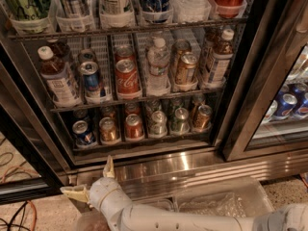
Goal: Pick pepsi can from bottom shelf of fridge
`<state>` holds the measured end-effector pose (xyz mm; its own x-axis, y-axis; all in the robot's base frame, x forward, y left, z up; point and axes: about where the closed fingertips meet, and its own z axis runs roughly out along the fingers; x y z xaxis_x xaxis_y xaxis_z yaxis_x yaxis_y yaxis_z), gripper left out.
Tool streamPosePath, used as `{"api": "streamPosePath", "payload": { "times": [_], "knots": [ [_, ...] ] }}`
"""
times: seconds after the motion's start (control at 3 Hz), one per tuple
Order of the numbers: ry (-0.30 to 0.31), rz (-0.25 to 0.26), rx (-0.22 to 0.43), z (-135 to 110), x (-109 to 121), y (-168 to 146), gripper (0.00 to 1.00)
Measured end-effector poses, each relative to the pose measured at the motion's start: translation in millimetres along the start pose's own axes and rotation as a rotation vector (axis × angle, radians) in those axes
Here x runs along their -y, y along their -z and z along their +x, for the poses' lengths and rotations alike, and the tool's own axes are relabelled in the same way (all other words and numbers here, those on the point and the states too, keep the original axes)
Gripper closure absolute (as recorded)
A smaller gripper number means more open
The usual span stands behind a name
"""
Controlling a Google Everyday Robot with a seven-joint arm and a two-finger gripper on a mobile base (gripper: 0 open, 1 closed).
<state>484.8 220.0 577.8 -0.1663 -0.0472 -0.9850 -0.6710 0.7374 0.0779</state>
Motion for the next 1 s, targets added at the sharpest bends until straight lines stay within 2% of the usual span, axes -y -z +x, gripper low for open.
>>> {"api": "streamPosePath", "payload": {
  "times": [0.33, 0.67, 1.0],
  "knots": [
    [-0.014, 0.022, 0.018, -2.5, -0.1, -3.2, 0.0],
    [-0.016, 0.079, 0.055, -7.3, 1.4, -14.4, 0.0],
    [0.01, 0.149, 0.072, -10.2, 5.3, -26.4, 0.0]
  ]
}}
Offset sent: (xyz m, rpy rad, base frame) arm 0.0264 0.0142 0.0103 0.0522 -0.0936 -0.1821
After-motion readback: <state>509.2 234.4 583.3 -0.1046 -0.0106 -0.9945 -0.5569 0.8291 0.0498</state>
